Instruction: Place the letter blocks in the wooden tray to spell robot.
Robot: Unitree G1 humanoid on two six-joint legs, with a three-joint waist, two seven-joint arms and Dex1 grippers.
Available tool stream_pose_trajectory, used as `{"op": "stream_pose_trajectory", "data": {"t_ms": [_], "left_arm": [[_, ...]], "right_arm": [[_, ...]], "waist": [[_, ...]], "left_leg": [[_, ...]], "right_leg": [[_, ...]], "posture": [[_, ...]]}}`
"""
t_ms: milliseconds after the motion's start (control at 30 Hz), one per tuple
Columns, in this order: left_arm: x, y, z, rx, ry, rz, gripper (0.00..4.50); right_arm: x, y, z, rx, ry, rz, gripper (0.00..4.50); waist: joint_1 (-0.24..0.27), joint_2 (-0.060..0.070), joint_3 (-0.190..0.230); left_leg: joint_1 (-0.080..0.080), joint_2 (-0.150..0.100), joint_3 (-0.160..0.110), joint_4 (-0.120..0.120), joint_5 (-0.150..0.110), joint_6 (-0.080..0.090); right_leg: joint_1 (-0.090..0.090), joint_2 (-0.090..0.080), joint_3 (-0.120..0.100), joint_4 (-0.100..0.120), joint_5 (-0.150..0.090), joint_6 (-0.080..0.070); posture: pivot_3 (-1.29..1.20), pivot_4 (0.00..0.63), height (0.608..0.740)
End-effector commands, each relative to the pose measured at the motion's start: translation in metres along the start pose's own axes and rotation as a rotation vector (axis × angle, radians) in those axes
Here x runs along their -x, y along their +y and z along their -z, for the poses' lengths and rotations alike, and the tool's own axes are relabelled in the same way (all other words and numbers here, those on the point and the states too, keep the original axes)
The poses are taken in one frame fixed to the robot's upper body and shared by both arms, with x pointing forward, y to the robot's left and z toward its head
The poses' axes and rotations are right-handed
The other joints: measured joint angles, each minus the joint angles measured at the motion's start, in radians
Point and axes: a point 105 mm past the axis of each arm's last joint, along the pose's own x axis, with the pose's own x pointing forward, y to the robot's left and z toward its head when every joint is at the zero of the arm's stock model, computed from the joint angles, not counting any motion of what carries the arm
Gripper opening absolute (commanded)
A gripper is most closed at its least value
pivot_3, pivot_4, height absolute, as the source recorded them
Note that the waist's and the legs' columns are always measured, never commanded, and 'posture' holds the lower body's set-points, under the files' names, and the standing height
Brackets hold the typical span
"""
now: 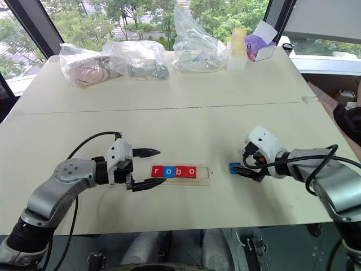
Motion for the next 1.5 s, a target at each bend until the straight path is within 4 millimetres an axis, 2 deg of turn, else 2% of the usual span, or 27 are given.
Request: {"op": "stream_pose_trajectory", "data": {"t_ms": [33, 200, 433, 533, 633, 700, 833, 1000, 1133, 1267, 1500], "left_arm": [[0.004, 0.003, -0.01, -0.043, -0.028, -0.009, 4.5], [0.006, 0.003, -0.01, -0.045, -0.025, -0.023, 4.5], [0.01, 0.001, -0.01, -0.041, -0.02, -0.044, 4.5], [0.011, 0.001, -0.01, -0.042, -0.017, -0.049, 4.5], [0.011, 0.001, -0.01, -0.042, -0.015, -0.051, 4.5], [0.012, 0.001, -0.01, -0.042, -0.014, -0.052, 4.5], [0.012, 0.0, -0.01, -0.04, -0.013, -0.051, 4.5], [0.01, -0.001, -0.009, -0.035, -0.013, -0.046, 4.5], [0.008, -0.002, -0.01, -0.033, -0.017, -0.044, 4.5], [0.007, -0.002, -0.011, -0.033, -0.018, -0.044, 4.5], [0.007, -0.003, -0.011, -0.03, -0.019, -0.051, 4.5]], "right_arm": [[0.0, 0.003, 0.003, 0.171, -0.033, -0.178, 4.46], [-0.009, -0.002, 0.018, 0.252, -0.013, -0.273, 4.46], [-0.022, -0.001, 0.023, 0.283, -0.041, -0.303, 4.46], [-0.025, 0.0, 0.022, 0.286, -0.059, -0.305, 3.58], [-0.027, 0.001, 0.019, 0.297, -0.079, -0.303, 2.05], [-0.027, 0.002, 0.014, 0.313, -0.094, -0.293, 1.19], [-0.021, 0.012, -0.005, 0.339, -0.143, -0.307, 1.14], [-0.02, 0.04, -0.026, 0.358, -0.189, -0.375, 1.14], [-0.031, 0.06, -0.036, 0.349, -0.207, -0.403, 1.14], [-0.042, 0.058, -0.039, 0.362, -0.195, -0.368, 1.14], [-0.048, 0.057, -0.039, 0.362, -0.189, -0.362, 1.14]], "waist": [[0.0, -0.001, 0.0], [-0.001, -0.001, 0.001], [0.001, -0.001, 0.001], [0.001, -0.001, 0.001], [0.002, -0.001, 0.001], [0.002, -0.001, 0.001], [0.001, -0.001, 0.001], [0.004, -0.001, 0.001], [0.006, -0.001, 0.001], [0.012, -0.001, 0.001], [0.024, -0.001, 0.001]], "left_leg": [[0.0, 0.0, 0.0, 0.0, 0.0, 0.0], [0.0, 0.0, 0.0, 0.0, 0.0, 0.0], [0.0, 0.0, -0.001, 0.0, 0.0, 0.0], [0.0, 0.0, -0.001, 0.0, 0.0, 0.0], [0.0, 0.0, -0.001, 0.0, 0.0, 0.0], [0.0, 0.0, -0.001, 0.0, 0.0, 0.0], [0.0, 0.0, -0.001, 0.0, 0.0, 0.0], [0.0, 0.0, -0.001, 0.0, 0.0, 0.0], [0.0, 0.0, -0.001, 0.0, 0.0, -0.001], [0.0, 0.0, -0.001, 0.0, 0.0, -0.001], [0.0, 0.0, -0.001, 0.0, 0.0, -0.001]], "right_leg": [[0.0, 0.0, 0.0, 0.0, 0.0, 0.0], [0.0, 0.0, 0.001, 0.0, 0.0, 0.0], [0.0, -0.001, 0.001, 0.0, 0.0, 0.0], [0.0, -0.001, 0.001, 0.0, 0.0, -0.001], [0.0, -0.001, 0.001, 0.001, 0.0, -0.001], [0.0, -0.001, 0.001, 0.0, 0.0, -0.001], [0.0, -0.001, 0.002, 0.001, 0.0, -0.001], [-0.001, -0.001, 0.002, 0.001, 0.0, -0.001], [-0.001, -0.001, 0.002, 0.001, 0.0, -0.001], [-0.001, -0.002, 0.002, 0.001, 0.0, -0.001], [-0.001, -0.001, 0.002, 0.0, 0.0, -0.001]], "posture": [[0.0, 0.15, 0.74], [0.0, 0.15, 0.74], [0.0, 0.15, 0.74], [0.0, 0.15, 0.74], [0.0, 0.15, 0.74], [0.0, 0.15, 0.74], [0.0, 0.15, 0.74], [0.0, 0.15, 0.74], [0.0, 0.15, 0.74], [0.0, 0.15, 0.74], [0.0, 0.15, 0.74]]}}
